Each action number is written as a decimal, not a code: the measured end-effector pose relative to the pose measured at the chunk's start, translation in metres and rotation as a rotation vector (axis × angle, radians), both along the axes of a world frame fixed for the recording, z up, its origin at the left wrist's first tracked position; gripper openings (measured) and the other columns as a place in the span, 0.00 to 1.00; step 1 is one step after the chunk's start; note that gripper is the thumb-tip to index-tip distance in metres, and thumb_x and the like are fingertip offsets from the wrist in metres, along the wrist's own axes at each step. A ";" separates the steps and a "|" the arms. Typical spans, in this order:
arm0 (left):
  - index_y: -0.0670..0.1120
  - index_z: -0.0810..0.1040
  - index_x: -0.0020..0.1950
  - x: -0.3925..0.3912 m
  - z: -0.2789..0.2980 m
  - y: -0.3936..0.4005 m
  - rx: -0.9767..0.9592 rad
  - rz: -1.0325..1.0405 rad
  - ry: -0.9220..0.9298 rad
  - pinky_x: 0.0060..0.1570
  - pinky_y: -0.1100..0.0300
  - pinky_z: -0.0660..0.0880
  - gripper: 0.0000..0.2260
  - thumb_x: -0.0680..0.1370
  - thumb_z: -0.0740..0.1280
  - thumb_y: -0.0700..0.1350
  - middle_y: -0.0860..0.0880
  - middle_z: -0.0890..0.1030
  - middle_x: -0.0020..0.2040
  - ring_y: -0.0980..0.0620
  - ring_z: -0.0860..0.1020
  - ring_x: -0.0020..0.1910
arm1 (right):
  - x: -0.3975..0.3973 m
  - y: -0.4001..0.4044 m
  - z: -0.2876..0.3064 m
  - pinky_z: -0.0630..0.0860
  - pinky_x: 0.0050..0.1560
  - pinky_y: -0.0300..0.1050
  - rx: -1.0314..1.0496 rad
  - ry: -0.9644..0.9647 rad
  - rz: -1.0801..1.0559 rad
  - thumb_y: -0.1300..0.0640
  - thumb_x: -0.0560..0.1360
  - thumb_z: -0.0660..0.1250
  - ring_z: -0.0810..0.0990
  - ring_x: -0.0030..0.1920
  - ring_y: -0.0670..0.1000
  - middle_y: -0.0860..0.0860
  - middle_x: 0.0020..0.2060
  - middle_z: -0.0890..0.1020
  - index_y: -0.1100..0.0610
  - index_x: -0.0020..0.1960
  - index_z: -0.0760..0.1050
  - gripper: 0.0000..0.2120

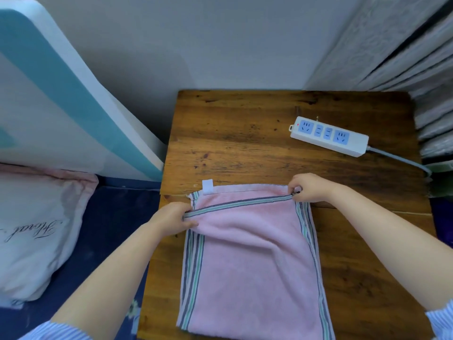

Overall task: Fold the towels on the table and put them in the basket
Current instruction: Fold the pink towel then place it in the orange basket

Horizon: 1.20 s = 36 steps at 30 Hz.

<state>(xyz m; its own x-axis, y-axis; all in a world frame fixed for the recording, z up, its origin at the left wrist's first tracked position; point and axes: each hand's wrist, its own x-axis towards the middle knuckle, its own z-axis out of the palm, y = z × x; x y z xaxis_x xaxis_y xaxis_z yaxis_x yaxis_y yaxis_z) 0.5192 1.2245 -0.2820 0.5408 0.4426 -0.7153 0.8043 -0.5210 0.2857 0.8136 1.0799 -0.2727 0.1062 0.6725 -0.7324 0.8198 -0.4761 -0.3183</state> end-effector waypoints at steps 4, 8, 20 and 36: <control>0.41 0.80 0.48 -0.002 -0.002 0.008 -0.006 0.253 -0.120 0.39 0.60 0.68 0.06 0.77 0.62 0.38 0.47 0.78 0.44 0.47 0.75 0.46 | 0.010 -0.010 0.004 0.68 0.46 0.39 0.047 -0.040 -0.079 0.61 0.74 0.65 0.71 0.48 0.48 0.50 0.47 0.74 0.60 0.54 0.78 0.09; 0.40 0.78 0.52 0.013 -0.009 0.016 0.100 0.481 -0.205 0.45 0.58 0.69 0.08 0.78 0.62 0.40 0.41 0.80 0.50 0.44 0.76 0.50 | 0.014 -0.020 0.003 0.72 0.49 0.43 0.049 -0.056 -0.164 0.61 0.75 0.64 0.73 0.49 0.49 0.54 0.52 0.78 0.60 0.53 0.78 0.09; 0.42 0.76 0.57 0.043 -0.035 0.009 0.261 0.014 0.055 0.46 0.57 0.71 0.11 0.77 0.62 0.42 0.44 0.73 0.56 0.45 0.73 0.54 | 0.015 -0.021 0.003 0.74 0.53 0.43 0.027 -0.030 -0.286 0.60 0.74 0.65 0.76 0.53 0.52 0.55 0.54 0.79 0.60 0.54 0.79 0.09; 0.46 0.69 0.36 0.020 0.014 0.025 0.155 0.201 -0.113 0.34 0.60 0.65 0.10 0.75 0.67 0.41 0.47 0.73 0.38 0.48 0.72 0.41 | 0.017 -0.028 0.026 0.71 0.45 0.40 0.070 -0.080 -0.186 0.60 0.74 0.65 0.74 0.47 0.48 0.52 0.47 0.79 0.57 0.50 0.78 0.06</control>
<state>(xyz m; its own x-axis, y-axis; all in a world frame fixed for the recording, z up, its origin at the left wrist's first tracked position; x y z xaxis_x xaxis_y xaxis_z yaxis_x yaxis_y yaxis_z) 0.5396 1.2500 -0.2683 0.5040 0.6486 -0.5704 0.8633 -0.3990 0.3090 0.8310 1.0523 -0.2469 0.2890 0.6848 -0.6690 0.7439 -0.6005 -0.2933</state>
